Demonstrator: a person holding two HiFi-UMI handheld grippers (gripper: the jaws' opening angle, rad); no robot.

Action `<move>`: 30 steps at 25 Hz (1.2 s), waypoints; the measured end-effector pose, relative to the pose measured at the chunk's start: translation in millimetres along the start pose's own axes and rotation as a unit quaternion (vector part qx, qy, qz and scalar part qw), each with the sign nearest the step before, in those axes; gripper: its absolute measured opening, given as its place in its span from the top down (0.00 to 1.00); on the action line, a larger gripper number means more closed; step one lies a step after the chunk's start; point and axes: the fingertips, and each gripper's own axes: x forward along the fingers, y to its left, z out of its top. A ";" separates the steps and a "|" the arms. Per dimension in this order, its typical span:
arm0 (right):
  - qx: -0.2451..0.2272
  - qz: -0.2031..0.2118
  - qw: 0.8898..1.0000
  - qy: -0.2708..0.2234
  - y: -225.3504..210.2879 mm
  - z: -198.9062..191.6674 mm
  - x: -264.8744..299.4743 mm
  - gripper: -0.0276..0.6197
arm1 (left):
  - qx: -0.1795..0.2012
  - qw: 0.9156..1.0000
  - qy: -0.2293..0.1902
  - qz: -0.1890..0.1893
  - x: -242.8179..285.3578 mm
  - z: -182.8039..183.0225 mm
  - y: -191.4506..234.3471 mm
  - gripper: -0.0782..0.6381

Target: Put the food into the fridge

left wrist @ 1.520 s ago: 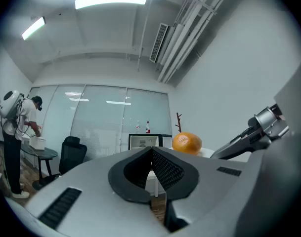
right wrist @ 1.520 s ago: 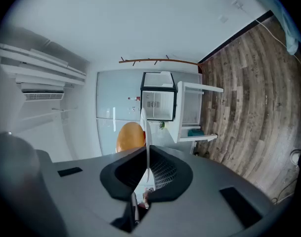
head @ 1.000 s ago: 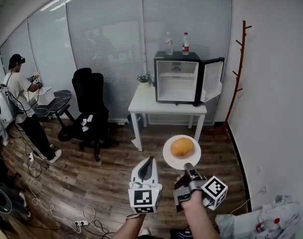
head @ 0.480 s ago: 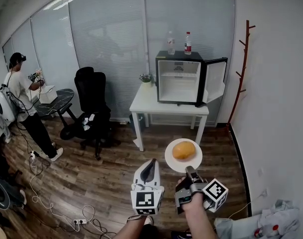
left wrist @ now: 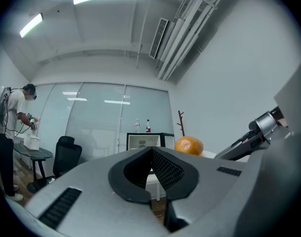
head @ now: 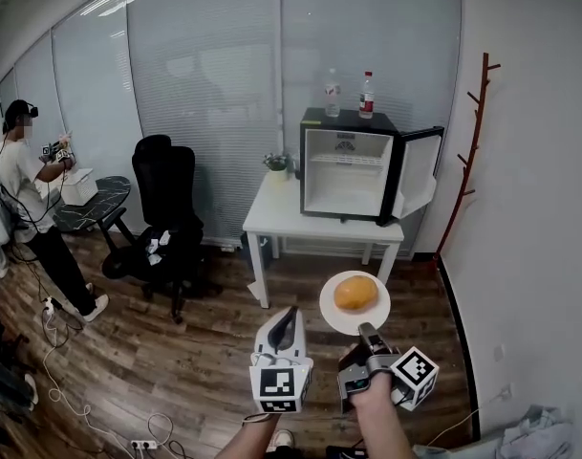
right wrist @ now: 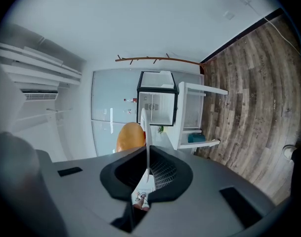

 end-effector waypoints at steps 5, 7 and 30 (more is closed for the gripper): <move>0.000 0.006 1.000 -0.006 11.8 -5.5 61.8 0.90 | -0.002 1.000 -0.002 -0.006 47.7 -1.0 38.1 0.85; 0.000 0.005 1.000 -0.007 12.9 -8.8 84.4 0.90 | -0.003 1.000 -0.001 -0.008 65.4 -3.8 53.3 0.85; 0.000 -0.005 1.000 -0.020 4.7 37.1 262.3 0.90 | -0.010 1.000 0.009 -0.023 233.8 -51.9 122.0 0.85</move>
